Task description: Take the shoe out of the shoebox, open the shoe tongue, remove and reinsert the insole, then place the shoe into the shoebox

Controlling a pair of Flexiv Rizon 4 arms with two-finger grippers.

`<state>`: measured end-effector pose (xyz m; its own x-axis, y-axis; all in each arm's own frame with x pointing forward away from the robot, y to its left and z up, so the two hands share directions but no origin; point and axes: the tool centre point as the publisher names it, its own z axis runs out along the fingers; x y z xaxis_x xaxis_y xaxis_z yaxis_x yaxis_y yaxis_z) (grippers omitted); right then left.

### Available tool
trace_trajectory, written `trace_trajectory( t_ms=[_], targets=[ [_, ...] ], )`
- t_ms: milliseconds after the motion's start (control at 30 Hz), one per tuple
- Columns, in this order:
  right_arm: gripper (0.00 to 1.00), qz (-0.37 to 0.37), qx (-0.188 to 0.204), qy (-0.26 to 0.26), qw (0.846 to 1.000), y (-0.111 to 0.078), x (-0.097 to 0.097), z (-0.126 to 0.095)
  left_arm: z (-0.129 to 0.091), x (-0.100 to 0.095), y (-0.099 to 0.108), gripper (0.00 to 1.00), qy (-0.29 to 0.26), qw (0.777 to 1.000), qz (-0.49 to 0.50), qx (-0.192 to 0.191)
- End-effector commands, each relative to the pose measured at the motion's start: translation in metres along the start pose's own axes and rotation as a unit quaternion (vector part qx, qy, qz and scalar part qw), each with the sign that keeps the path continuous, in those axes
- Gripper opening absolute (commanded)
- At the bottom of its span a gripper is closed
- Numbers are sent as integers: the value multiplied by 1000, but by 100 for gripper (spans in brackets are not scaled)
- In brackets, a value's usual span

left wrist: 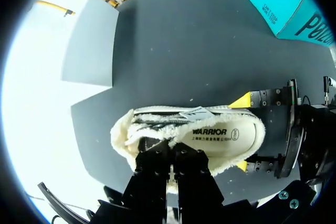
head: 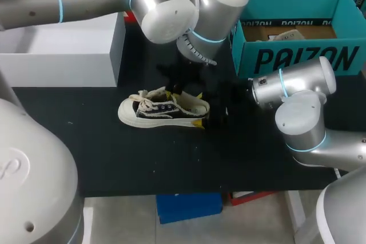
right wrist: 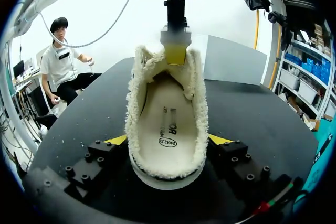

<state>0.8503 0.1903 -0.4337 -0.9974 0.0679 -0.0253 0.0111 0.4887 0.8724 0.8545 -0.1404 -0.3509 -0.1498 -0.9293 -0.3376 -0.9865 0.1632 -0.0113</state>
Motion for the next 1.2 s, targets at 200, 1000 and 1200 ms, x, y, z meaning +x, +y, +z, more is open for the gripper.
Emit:
trace_trajectory(
  t_ms=[200,1000,1200],
  targets=[
    [0,1,1,0,1000,-1,1,2,-18,-14,-1,0,16,1000,-9,23],
    [0,1,1,0,1000,-1,1,2,-19,-64,12,0,76,993,-64,57],
    [0,1,1,0,1000,-1,1,2,-14,-78,17,0,86,991,-76,62]
  ],
)
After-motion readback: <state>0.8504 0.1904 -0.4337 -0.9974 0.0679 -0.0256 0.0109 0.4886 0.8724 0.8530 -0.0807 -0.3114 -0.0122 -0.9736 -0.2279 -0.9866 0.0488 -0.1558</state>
